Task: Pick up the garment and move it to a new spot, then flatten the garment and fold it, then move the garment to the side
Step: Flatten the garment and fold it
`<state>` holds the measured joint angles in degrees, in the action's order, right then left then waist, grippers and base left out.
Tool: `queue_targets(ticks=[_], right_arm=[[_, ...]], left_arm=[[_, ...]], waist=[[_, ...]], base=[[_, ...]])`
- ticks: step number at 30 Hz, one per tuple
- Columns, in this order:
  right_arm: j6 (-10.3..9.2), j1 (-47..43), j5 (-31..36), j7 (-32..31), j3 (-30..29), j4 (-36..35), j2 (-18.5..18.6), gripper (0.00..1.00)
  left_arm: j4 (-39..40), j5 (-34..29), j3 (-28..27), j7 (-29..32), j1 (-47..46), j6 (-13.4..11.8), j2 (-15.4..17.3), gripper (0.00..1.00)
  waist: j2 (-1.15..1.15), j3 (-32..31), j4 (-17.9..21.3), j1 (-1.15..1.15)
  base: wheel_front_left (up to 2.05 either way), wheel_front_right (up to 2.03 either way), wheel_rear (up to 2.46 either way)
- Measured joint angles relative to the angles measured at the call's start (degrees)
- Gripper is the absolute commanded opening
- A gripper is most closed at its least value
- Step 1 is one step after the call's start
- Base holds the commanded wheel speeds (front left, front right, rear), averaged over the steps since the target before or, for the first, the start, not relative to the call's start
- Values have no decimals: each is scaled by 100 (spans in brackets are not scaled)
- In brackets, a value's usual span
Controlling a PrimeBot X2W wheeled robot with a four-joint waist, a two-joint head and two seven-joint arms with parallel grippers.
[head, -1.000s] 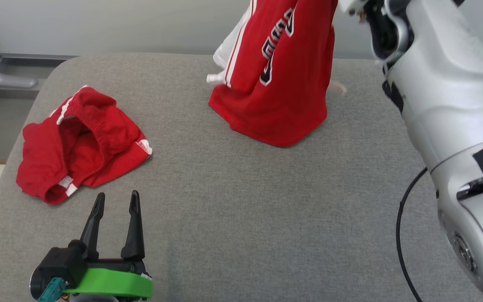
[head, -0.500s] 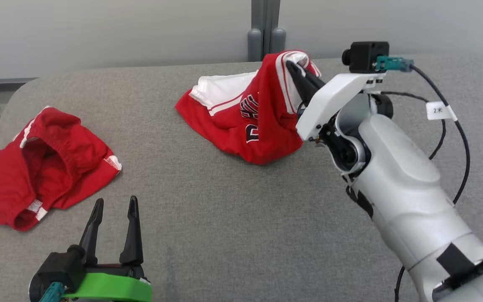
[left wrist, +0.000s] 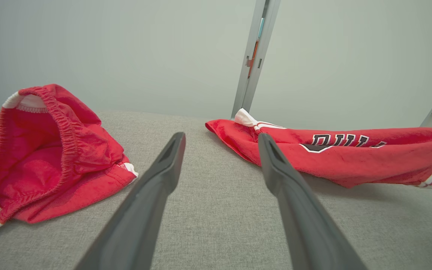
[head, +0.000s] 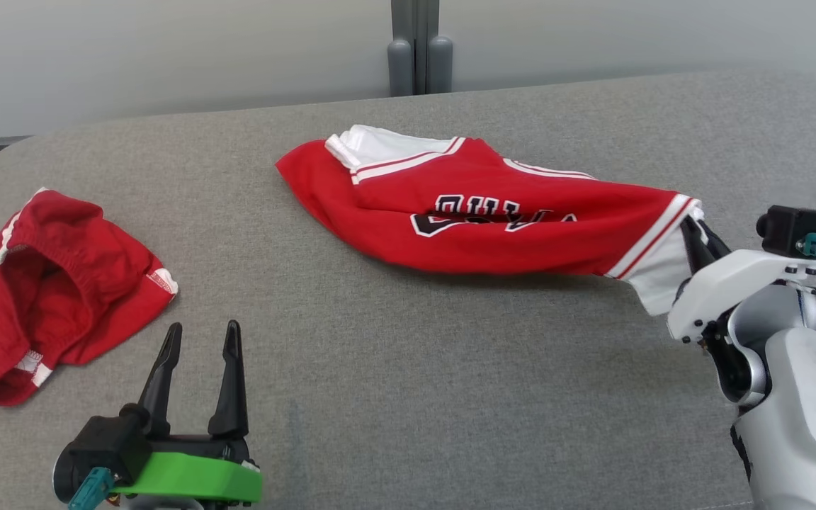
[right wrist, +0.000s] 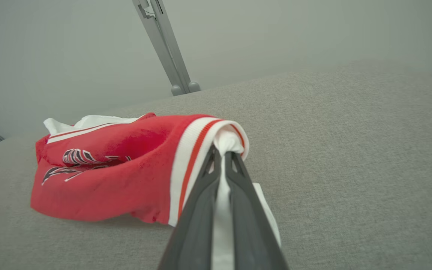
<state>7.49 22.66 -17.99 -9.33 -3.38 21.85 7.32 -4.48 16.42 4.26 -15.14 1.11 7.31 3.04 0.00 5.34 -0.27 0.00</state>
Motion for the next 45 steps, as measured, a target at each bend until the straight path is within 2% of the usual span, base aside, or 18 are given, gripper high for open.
queue_targets(ticks=[2,3,4,7,11,15,18,21,24,28,34,39,45], right_arm=[[0,-72,494,2,-183,13,7,0],[1,-80,706,30,-293,46,-9,40],[1,-88,879,27,-343,94,-8,100],[0,-122,846,-231,-649,316,-188,100],[0,-130,641,-788,-750,167,-305,100],[-1,-125,-277,-1641,-733,-543,-378,100],[0,-108,-920,-2254,-747,-1334,-430,100],[0,-1,-999,-2705,-995,-1997,-420,100],[0,140,-460,-2953,-1260,-2130,-252,100],[0,485,153,-3122,-1388,-1635,-144,100],[0,1218,797,-3120,-1344,-182,127,100],[0,1686,966,-3092,-1302,877,354,100],[0,1786,723,-3219,-924,1660,287,100]], left_arm=[[-1,0,3,0,-63,0,16,100],[-2,0,2,0,-83,0,23,100],[-4,0,2,0,-96,0,29,100],[-24,0,23,0,-149,0,44,100],[-53,1,25,0,-152,0,74,100],[-67,2,12,0,-150,0,82,100],[-71,10,31,0,-150,0,102,100],[-71,9,66,0,-150,0,101,100],[-68,9,80,0,-151,0,102,100],[-62,10,110,0,-167,0,112,100],[-36,8,175,0,-320,0,152,100],[-41,9,256,0,-424,0,191,100],[-46,10,277,0,-444,0,199,100]], waist=[[0,61,-8,0],[0,93,-15,0],[0,116,-21,0],[0,161,-72,0],[0,139,-123,0],[0,86,-174,0],[0,60,-227,0],[0,47,-298,0],[0,57,-364,0],[0,129,-428,0],[0,362,-546,0],[0,570,-707,0],[0,770,-921,0]], base=[[0,0,0],[0,0,0],[0,0,0],[0,0,0],[0,0,0],[0,0,0],[0,0,0],[0,0,0],[0,0,0],[0,0,0],[0,0,0],[0,0,0],[0,0,0]])
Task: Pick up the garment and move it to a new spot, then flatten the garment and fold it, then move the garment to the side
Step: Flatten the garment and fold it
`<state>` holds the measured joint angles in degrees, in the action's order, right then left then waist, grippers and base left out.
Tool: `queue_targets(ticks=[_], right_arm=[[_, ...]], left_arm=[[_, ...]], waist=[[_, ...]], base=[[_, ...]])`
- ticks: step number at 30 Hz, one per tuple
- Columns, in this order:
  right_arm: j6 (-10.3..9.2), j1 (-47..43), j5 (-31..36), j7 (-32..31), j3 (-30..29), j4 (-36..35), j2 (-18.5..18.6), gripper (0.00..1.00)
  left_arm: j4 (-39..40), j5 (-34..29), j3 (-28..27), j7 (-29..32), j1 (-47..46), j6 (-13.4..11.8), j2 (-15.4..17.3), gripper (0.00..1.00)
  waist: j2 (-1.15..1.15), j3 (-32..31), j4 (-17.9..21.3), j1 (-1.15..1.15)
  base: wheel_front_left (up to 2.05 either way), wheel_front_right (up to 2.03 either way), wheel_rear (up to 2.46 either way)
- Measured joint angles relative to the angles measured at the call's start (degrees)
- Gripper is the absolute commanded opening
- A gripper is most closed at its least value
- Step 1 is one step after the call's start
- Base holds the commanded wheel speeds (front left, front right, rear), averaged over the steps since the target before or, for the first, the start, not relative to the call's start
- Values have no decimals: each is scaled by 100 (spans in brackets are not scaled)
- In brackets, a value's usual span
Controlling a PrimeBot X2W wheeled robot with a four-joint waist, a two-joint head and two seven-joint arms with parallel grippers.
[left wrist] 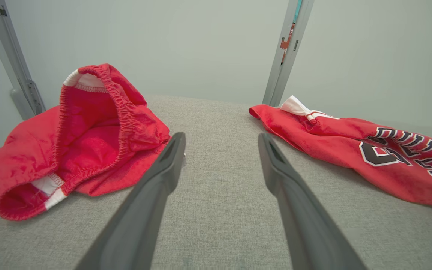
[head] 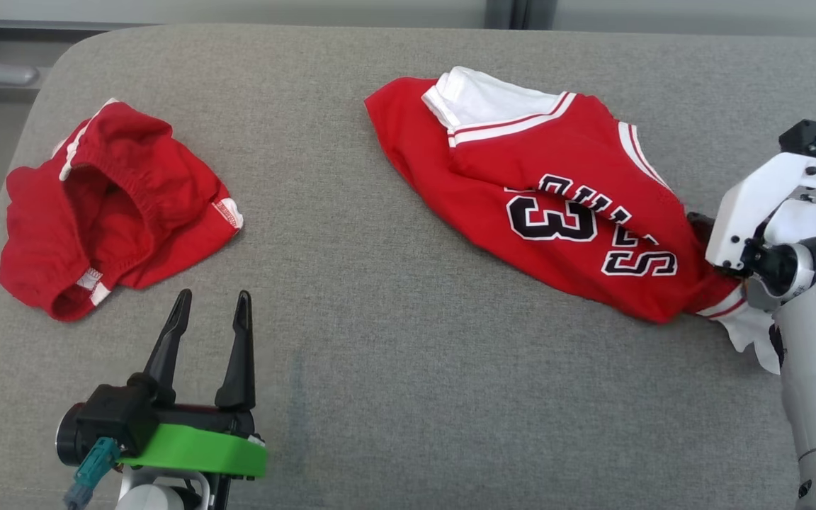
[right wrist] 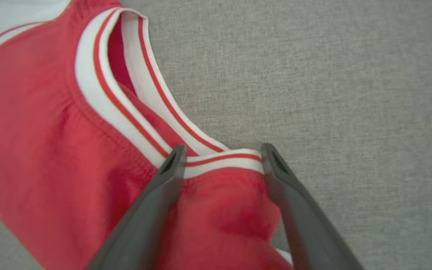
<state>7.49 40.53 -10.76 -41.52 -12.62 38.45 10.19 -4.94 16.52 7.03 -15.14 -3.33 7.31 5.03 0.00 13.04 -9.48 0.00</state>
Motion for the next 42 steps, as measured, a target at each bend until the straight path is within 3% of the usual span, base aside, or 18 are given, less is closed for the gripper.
queue_targets(ticks=[11,12,14,15,22,28,38,42], right_arm=[[5,-166,-105,-264,836,404,157,100],[5,-180,-104,-223,876,433,167,93],[7,-207,-63,-131,900,488,180,7],[8,-216,1,-45,904,519,188,0],[7,-138,364,721,677,719,170,0],[4,216,265,1344,1072,138,27,0],[4,88,-817,1059,2382,-1951,-296,0],[3,-369,-2036,824,2516,-2897,-583,0]], left_arm=[[-38,5,-16,0,-4,0,-1,100],[-44,5,-8,0,-4,0,-1,100],[-53,7,-2,0,-4,0,2,100],[-59,9,2,0,-4,0,8,100],[-67,41,9,0,-25,0,40,100],[-68,41,-88,0,-16,0,38,100],[-46,27,-136,0,98,0,-10,100],[-41,13,-135,0,106,0,-40,100]], waist=[[0,-70,0,0],[0,-85,4,0],[0,-106,9,0],[0,-113,11,0],[0,-120,-3,0],[0,-237,11,0],[0,-518,128,0],[0,-570,168,0]], base=[[0,0,0],[0,0,0],[0,0,0],[0,0,0],[0,0,0],[0,0,0],[0,0,0],[0,0,0]])
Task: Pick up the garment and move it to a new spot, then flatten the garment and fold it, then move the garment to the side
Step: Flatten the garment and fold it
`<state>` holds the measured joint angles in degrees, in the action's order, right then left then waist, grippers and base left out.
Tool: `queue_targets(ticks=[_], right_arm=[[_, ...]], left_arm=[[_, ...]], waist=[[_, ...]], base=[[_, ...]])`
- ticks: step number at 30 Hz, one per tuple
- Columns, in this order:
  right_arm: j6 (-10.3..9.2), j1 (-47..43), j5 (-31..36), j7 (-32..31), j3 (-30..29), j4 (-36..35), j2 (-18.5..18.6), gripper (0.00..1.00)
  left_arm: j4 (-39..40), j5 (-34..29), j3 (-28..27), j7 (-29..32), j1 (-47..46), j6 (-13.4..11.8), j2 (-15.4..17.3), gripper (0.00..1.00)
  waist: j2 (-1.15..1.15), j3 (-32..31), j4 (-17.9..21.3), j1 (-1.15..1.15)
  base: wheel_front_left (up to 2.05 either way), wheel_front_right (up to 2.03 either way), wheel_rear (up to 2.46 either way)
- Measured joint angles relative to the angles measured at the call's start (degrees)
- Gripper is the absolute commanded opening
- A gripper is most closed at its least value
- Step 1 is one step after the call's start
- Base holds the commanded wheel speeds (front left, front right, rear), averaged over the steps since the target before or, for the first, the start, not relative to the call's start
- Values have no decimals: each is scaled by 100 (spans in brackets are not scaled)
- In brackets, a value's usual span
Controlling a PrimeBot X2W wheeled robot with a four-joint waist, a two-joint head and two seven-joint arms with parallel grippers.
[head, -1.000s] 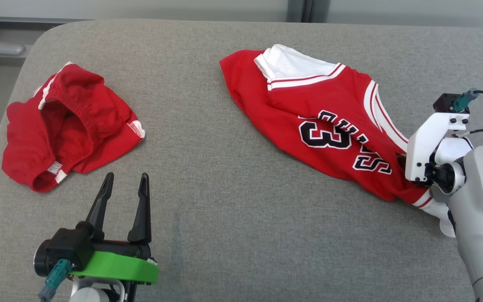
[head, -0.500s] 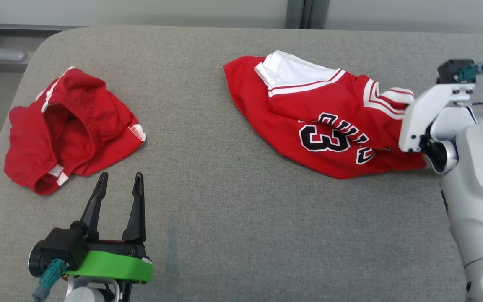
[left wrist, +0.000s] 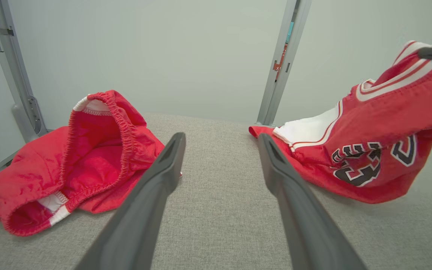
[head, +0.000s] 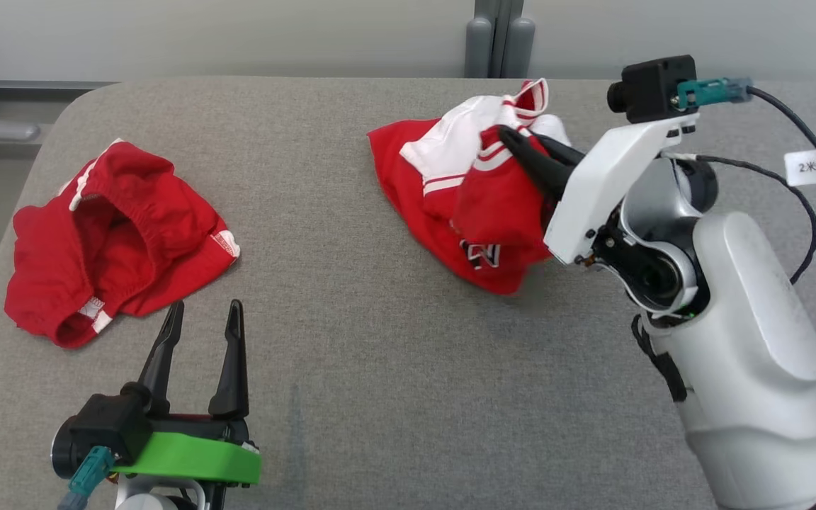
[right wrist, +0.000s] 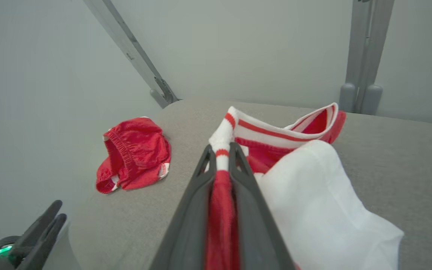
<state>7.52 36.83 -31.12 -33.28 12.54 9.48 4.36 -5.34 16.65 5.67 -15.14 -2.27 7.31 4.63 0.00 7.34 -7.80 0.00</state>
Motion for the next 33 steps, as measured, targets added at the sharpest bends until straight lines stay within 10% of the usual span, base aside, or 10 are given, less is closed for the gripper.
queue_targets(ticks=[4,19,20,21,33], right_arm=[[-1,-352,-1087,185,-301,-739,-138,0],[1,-981,1709,1634,-2335,1262,297,0],[1,-975,1858,1751,-2421,1443,328,62],[0,-976,2075,1886,-2484,1649,387,100],[-1,-994,3163,3472,-2359,1826,421,100]], left_arm=[[22,-1,-33,0,32,0,-11,100],[41,-5,53,0,37,0,-5,100],[38,-7,55,0,37,0,1,100],[34,-5,56,0,37,0,14,100],[-30,-7,-36,0,69,0,41,100]], waist=[[0,9,47,0],[0,78,172,0],[0,88,177,0],[0,99,182,0],[0,-69,305,0]], base=[[0,0,0],[0,0,0],[0,0,0],[0,0,0],[0,0,0]])
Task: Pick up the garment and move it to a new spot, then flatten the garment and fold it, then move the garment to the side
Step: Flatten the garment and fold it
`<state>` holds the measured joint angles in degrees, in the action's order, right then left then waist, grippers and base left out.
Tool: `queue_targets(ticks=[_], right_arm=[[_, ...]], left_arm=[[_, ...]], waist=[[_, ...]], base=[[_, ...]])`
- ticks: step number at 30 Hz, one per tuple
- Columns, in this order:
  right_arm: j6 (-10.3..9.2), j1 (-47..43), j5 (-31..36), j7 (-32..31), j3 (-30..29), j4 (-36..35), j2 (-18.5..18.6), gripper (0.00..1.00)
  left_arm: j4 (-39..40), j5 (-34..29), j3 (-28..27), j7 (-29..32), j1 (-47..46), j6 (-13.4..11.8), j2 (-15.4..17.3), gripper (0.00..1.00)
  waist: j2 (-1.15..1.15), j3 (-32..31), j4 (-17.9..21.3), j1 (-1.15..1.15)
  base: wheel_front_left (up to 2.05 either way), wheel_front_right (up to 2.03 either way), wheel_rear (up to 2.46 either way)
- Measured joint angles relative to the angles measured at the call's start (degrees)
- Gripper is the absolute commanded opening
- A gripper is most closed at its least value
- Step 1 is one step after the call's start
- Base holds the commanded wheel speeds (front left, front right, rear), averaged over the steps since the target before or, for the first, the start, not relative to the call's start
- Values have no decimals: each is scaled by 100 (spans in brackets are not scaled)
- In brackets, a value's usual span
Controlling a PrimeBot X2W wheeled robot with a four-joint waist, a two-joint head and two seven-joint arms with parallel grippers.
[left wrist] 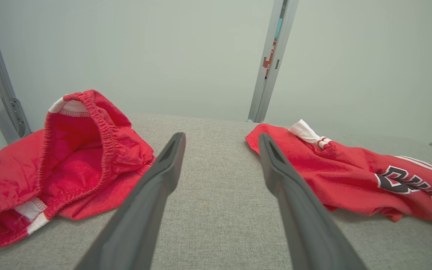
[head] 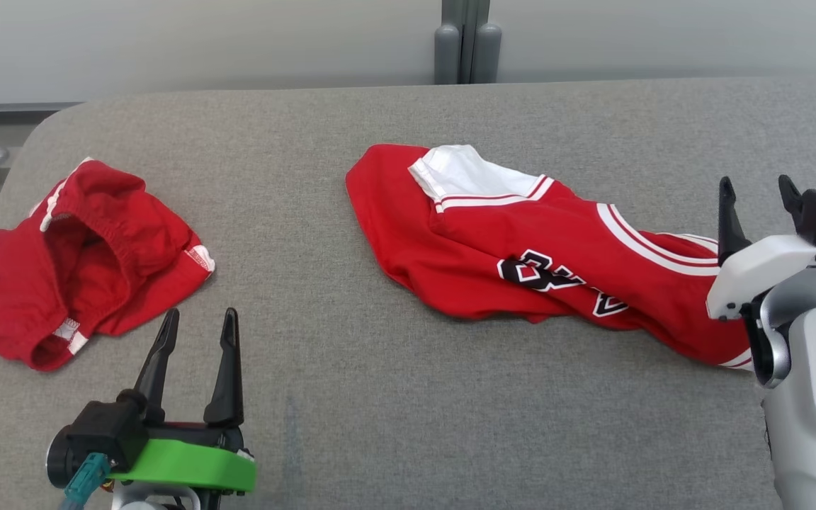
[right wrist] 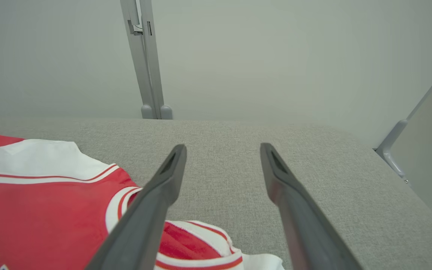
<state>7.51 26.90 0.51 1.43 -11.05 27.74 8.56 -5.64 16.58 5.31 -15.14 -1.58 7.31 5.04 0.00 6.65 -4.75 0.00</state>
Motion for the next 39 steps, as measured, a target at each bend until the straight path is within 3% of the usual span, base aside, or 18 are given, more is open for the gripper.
queue_targets(ticks=[5,15,19,23,31,35,39], right_arm=[[0,-621,45,188,342,-642,-59,100],[0,-1835,-133,-202,755,-1775,-266,100],[0,-1879,-324,-587,815,-1881,-244,100],[0,-1380,-566,-1188,972,-1876,-146,100],[1,108,-1252,-3106,816,-859,-104,100],[1,845,-1345,-3720,337,-75,-225,100],[-1,1468,-1248,-4081,-511,794,-386,100]], left_arm=[[-13,-7,-103,0,140,0,-27,100],[-3,-43,-297,0,396,0,-60,100],[36,-64,-318,0,453,0,-78,100],[96,-75,-320,0,450,0,-87,100],[154,-108,-216,0,258,0,-99,100],[174,-149,-143,0,158,0,-90,100],[182,-151,-13,0,13,0,-59,100]], waist=[[0,-171,88,0],[0,-506,280,0],[0,-521,320,0],[0,-432,302,0],[0,-155,137,0],[0,36,-13,0],[0,230,-214,0]], base=[[0,0,0],[0,0,0],[0,0,0],[0,0,0],[0,0,0],[0,0,0],[0,0,0]])
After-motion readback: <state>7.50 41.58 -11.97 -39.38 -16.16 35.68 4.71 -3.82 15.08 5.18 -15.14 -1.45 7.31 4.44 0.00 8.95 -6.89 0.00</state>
